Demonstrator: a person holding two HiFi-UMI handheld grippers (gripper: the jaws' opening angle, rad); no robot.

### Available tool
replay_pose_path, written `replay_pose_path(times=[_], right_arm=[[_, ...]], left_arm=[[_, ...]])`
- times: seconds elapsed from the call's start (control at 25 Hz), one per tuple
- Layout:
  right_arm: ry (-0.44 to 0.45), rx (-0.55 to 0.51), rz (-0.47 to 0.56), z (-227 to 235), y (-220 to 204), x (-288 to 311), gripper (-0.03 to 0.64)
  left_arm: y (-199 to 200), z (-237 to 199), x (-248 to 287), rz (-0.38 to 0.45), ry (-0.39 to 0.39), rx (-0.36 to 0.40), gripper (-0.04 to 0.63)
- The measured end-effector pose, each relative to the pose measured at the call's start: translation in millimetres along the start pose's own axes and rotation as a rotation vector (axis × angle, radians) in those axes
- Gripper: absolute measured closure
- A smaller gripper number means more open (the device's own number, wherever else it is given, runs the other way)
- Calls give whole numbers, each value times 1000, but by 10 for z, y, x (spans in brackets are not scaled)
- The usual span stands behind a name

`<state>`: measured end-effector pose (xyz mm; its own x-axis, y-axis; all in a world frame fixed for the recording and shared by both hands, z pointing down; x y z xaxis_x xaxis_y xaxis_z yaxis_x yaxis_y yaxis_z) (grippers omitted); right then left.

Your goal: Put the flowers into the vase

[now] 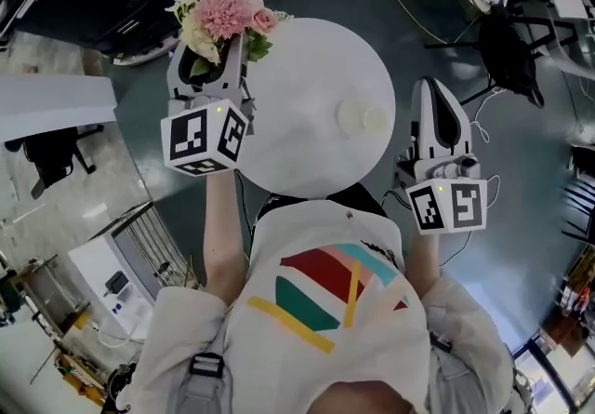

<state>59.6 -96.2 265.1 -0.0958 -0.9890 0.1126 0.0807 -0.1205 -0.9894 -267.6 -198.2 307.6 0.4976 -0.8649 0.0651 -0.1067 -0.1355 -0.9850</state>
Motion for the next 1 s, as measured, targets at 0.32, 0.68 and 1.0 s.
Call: replay_pose_path(times=[0.32,0.68,1.0], right_arm=[[-34,37,32,69,-61,-109,607],[73,87,94,476,25,-276,607],[68,107,132,1370,-41,-661,607]], left_arm=[[463,505,-149,316,-142,110,336],[698,1248,-387,472,-144,129,336],[549,2278,-172,504,-233,138,336]])
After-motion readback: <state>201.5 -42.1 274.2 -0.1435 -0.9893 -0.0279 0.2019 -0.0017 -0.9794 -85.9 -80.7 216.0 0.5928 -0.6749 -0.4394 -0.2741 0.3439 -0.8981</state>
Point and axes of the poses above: the fingertips, and each gripper's own axes: x forward along the fingers, z to its right, y out of its top, the point moved 10 cm from there along -x, backward along the fingers, and after that the axes turned 11 degrees about -y, right-handed, at the moved point
